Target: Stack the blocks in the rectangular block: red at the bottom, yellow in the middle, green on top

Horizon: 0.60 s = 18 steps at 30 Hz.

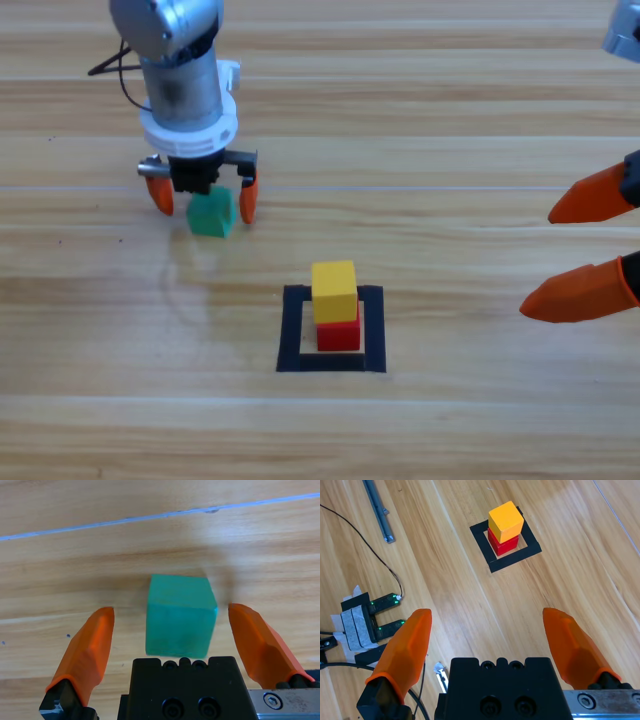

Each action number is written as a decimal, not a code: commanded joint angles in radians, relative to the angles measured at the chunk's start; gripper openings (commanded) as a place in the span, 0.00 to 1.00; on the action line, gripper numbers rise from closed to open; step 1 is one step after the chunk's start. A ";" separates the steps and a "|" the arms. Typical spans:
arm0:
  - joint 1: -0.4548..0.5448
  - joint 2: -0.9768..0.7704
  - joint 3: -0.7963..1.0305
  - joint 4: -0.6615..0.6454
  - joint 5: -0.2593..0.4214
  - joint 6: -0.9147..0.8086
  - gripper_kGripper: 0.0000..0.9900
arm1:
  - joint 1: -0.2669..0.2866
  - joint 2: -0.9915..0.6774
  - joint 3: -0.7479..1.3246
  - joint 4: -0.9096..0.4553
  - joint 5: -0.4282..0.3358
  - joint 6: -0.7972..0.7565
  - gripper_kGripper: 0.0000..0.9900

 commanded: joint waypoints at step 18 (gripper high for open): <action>-0.007 -0.106 0.145 -0.078 -0.007 0.020 0.00 | -0.026 0.043 0.000 0.020 0.012 -0.008 0.99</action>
